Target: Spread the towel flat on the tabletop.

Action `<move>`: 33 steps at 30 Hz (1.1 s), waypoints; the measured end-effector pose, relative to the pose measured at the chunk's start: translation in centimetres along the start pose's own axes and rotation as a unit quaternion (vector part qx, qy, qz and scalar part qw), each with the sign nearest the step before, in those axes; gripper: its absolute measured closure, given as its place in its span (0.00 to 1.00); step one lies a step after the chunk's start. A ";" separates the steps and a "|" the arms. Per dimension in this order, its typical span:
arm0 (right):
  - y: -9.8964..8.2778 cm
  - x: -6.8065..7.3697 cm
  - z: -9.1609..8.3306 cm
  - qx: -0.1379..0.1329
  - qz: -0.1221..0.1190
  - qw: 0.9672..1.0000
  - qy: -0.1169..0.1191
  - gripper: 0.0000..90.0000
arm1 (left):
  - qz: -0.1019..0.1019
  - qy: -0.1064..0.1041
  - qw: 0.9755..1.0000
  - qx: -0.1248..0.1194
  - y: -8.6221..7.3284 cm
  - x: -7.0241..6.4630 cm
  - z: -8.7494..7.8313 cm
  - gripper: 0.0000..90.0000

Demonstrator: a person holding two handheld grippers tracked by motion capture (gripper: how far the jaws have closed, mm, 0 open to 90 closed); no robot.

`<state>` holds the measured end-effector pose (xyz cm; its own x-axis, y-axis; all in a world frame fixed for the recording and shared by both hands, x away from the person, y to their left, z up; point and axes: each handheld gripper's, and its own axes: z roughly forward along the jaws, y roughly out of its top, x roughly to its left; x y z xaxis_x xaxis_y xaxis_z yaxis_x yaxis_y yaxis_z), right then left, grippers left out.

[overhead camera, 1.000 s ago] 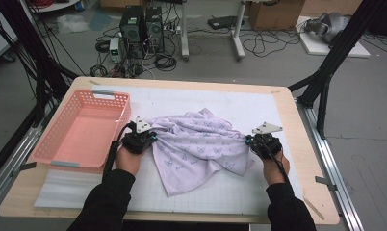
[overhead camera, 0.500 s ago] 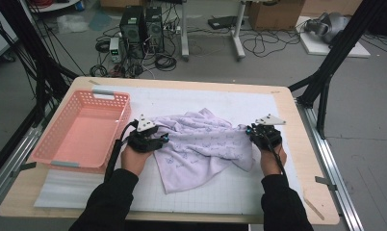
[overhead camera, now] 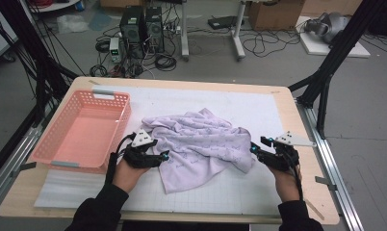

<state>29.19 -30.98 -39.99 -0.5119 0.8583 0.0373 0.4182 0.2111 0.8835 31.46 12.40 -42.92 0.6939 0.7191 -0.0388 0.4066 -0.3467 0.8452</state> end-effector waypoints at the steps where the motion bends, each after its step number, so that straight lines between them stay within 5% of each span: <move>1: 0.0 0.0 0.0 0.000 0.000 1.000 0.000 0.55 | 0.002 -0.001 1.000 0.001 -0.1 -0.1 0.0 0.41; 3: -0.2 0.3 0.2 0.014 -0.015 1.000 0.000 0.54 | -0.001 -0.008 1.000 0.002 -0.4 -0.4 0.0 0.41; 8: -0.4 0.0 0.2 0.011 -0.009 1.000 0.002 0.53 | 0.015 -0.019 0.999 0.024 -0.8 -1.4 0.8 0.40; 14: -0.9 0.0 0.5 0.038 -0.012 0.999 0.015 0.53 | 0.041 -0.019 0.997 0.063 -1.4 -2.3 1.8 0.44; 16: -1.2 0.1 1.1 0.050 -0.016 0.998 0.016 0.53 | 0.048 -0.028 0.997 0.061 -1.3 -2.6 1.7 0.51; 17: -1.4 0.2 1.6 0.062 -0.021 0.998 0.018 0.52 | 0.060 -0.038 0.995 0.063 -1.2 -2.8 1.6 0.84; 18: -1.5 0.2 1.8 0.067 -0.024 0.997 0.020 0.52 | 0.080 -0.032 0.994 0.070 -1.0 -3.3 1.6 0.94; 22: -1.5 0.4 1.9 0.070 -0.024 0.997 0.025 0.52 | 0.082 -0.029 0.993 0.078 -0.8 -2.9 1.4 0.96; 26: -1.6 0.5 2.0 0.069 -0.021 0.997 0.029 0.51 | 0.034 0.008 0.998 0.058 -0.8 0.1 -0.6 0.95; 30: -1.7 0.9 2.4 0.071 -0.017 0.997 0.039 0.50 | 0.003 0.036 0.998 0.043 -1.2 2.0 -1.8 0.95; 33: -1.8 1.4 3.0 0.081 -0.012 0.995 0.053 0.49 | -0.006 0.038 0.998 0.041 -1.4 2.5 -2.0 0.95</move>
<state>29.94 -28.73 -42.89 -0.5964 0.7993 0.0735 0.5161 0.3117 0.7978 31.44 15.91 -43.12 0.6430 0.7659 -0.0063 0.4646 -0.3835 0.7982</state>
